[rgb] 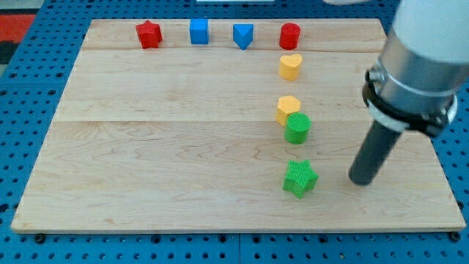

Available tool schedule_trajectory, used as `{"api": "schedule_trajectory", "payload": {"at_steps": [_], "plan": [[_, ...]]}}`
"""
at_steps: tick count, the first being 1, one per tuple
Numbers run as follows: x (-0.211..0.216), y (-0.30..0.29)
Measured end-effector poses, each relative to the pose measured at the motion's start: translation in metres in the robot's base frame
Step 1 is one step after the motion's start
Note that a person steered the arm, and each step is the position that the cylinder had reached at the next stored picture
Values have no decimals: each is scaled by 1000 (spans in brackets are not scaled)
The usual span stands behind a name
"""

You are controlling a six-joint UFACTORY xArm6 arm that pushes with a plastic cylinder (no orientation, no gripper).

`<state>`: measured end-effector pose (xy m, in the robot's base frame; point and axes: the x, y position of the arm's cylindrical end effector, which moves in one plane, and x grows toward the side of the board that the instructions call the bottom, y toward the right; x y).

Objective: Push green star close to the yellow heart

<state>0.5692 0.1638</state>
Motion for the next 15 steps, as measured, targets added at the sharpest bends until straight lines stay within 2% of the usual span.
{"api": "schedule_trajectory", "payload": {"at_steps": [1,4,5,6,7,8,9,11,12,13,14,15], "plan": [[20,-58],[-98,-157],[-144,-134],[-170,-104],[-176,-89],[-189,-32],[-220,-4],[-259,-47],[-259,-77],[-263,-46],[-234,13],[-174,21]]}}
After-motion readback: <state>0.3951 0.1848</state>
